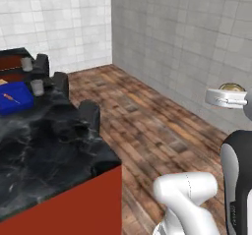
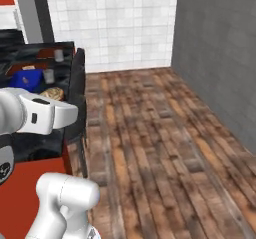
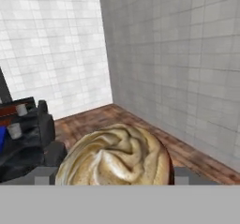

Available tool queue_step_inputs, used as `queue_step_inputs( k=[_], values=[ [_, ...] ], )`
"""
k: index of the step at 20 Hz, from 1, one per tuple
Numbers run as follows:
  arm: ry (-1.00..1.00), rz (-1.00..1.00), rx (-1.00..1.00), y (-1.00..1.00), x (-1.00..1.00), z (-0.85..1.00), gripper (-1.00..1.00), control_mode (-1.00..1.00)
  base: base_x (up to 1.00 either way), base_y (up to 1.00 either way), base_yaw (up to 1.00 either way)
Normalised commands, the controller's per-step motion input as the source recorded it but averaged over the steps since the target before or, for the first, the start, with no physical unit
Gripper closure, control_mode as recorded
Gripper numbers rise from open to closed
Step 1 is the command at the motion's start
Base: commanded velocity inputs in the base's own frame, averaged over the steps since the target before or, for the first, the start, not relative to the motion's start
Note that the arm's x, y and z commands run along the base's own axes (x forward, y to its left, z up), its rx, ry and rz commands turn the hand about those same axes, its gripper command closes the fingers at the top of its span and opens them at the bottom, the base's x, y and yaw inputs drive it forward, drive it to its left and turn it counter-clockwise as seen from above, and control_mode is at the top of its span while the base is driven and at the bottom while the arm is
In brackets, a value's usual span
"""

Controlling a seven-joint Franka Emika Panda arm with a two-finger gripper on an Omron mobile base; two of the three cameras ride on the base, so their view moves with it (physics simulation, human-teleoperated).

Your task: Take the donut and cupcake from the fridge and place them on the empty tray on the dining counter.

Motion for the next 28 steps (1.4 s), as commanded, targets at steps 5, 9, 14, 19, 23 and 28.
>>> queue_step_inputs(
  k=[5, 9, 14, 19, 23, 28],
  values=[
    [0.0, 0.0, 0.0, 0.0, 0.0, 0.0, 1.0, 1.0, 0.84, -0.86, 0.4],
    [0.0, 0.0, 0.0, 0.0, 0.0, 0.0, 1.0, 1.0, 1.0, -0.49, 0.64],
    [0.0, 0.0, 0.0, 0.0, 0.0, 0.0, 1.0, 1.0, 1.0, -0.81, 0.52],
    [0.0, 0.0, 0.0, 0.0, 0.0, 0.0, 1.0, 1.0, 1.0, -1.0, 0.22],
    [0.0, 0.0, 0.0, 0.0, 0.0, 0.0, 1.0, 1.0, 1.0, -1.0, 0.19],
    [0.0, 0.0, 0.0, 0.0, 0.0, 0.0, 1.0, 1.0, 1.0, -0.68, 0.31]
  ],
)
